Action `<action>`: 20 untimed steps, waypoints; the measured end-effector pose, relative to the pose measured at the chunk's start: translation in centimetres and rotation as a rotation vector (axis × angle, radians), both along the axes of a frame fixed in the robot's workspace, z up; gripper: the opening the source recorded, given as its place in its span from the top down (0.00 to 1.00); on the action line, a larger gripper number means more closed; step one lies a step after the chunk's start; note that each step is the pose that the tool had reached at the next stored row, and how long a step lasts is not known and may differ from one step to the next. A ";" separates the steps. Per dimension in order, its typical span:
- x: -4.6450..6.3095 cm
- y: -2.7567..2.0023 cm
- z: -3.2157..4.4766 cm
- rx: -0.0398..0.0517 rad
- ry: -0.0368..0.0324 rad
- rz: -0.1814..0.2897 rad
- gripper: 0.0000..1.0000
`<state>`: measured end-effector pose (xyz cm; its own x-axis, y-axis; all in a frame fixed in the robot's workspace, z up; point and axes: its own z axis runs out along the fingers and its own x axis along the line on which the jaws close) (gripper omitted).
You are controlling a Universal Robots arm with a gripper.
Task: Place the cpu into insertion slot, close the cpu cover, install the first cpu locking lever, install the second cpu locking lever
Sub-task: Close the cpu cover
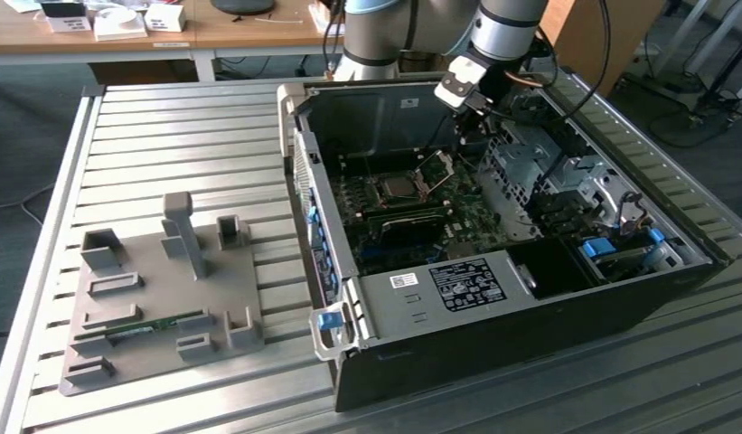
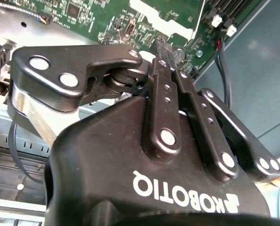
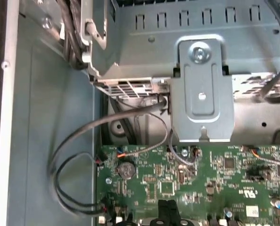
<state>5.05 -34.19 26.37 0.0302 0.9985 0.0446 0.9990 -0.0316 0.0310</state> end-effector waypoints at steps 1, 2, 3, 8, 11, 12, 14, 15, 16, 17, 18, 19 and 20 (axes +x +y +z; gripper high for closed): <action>0.0 0.00 0.00 -0.0001 0.0000 0.000 0.89; 0.0 0.00 0.00 -0.0002 0.0001 0.000 0.89; 0.0 0.00 0.00 0.0000 0.0000 0.000 0.89; 0.2 -0.01 -0.04 0.0000 0.0006 0.000 0.89; 0.3 0.00 -0.24 0.0001 0.0010 0.000 0.89; 0.3 0.00 -0.34 0.0000 0.0010 0.000 0.89; 0.4 0.00 -0.59 0.0000 0.0010 0.000 0.89; 0.4 0.00 -0.74 0.0000 0.0009 0.000 0.89; 0.5 0.00 -0.90 0.0000 0.0010 0.000 0.89; 0.5 0.00 -1.05 -0.0001 0.0010 0.000 0.89; 0.5 0.00 -1.19 -0.0001 0.0010 0.000 0.89; 0.5 0.00 -1.33 -0.0001 0.0010 0.000 0.89; 0.5 0.00 -1.44 0.0000 0.0009 0.000 0.89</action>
